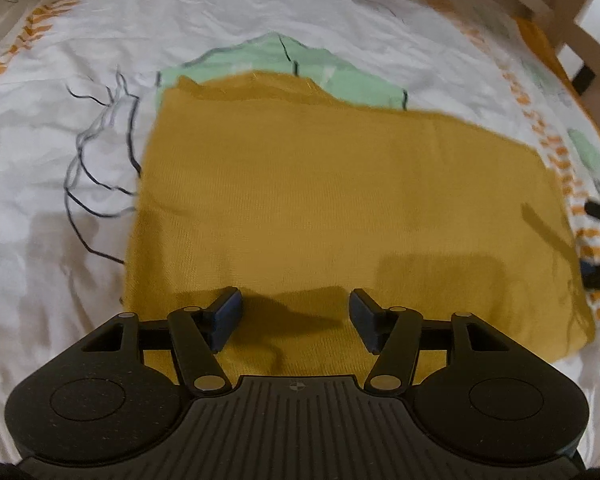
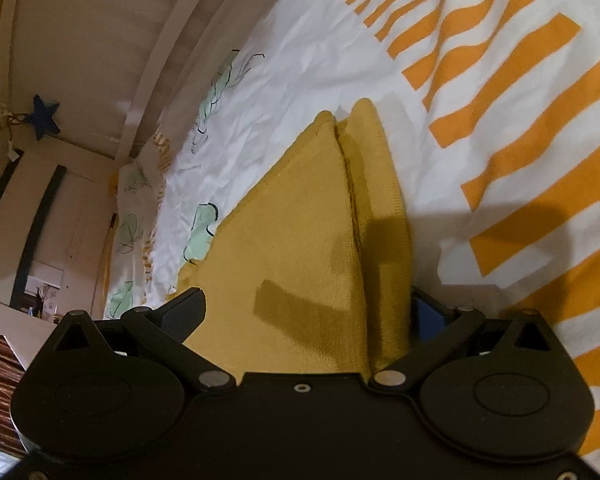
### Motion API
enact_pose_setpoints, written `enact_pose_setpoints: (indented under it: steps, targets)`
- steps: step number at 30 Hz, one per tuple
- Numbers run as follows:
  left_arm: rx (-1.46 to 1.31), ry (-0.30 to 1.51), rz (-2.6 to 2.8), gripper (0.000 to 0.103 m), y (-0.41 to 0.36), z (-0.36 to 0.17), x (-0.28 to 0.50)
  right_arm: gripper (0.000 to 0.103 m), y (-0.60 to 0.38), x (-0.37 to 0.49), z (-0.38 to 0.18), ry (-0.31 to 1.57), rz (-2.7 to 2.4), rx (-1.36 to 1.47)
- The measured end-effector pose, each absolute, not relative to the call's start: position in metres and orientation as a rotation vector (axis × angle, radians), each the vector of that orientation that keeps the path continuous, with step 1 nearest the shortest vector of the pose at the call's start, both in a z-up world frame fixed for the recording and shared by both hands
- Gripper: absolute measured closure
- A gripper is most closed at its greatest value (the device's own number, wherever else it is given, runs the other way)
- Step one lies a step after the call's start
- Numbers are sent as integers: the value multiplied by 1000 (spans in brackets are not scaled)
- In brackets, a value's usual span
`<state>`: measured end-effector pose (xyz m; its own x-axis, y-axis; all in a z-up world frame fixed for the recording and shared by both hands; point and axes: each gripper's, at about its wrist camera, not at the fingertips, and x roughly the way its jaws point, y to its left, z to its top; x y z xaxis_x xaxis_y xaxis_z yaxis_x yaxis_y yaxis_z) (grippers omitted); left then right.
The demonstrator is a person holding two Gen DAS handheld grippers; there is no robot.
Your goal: Fold small clothes
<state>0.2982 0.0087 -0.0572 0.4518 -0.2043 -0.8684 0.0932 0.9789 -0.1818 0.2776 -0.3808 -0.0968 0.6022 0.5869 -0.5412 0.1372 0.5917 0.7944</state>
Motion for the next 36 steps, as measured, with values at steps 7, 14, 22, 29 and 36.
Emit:
enact_pose_setpoints:
  steps: [7, 14, 22, 29, 36]
  targets:
    - [-69, 1025, -94, 46, 24, -39, 309, 0, -365, 280, -89, 931, 303, 789]
    - [-145, 1058, -68, 46, 47, -37, 320, 30, -340, 275, -76, 933, 244, 576]
    - [-175, 1075, -88, 46, 58, -32, 324, 75, -347, 267, -69, 924, 195, 618]
    - [-209, 1083, -93, 46, 70, -32, 329, 78, -312, 278, -34, 922, 166, 517]
    - [-282, 1099, -81, 46, 87, -31, 331, 80, -270, 289, -14, 936, 170, 450]
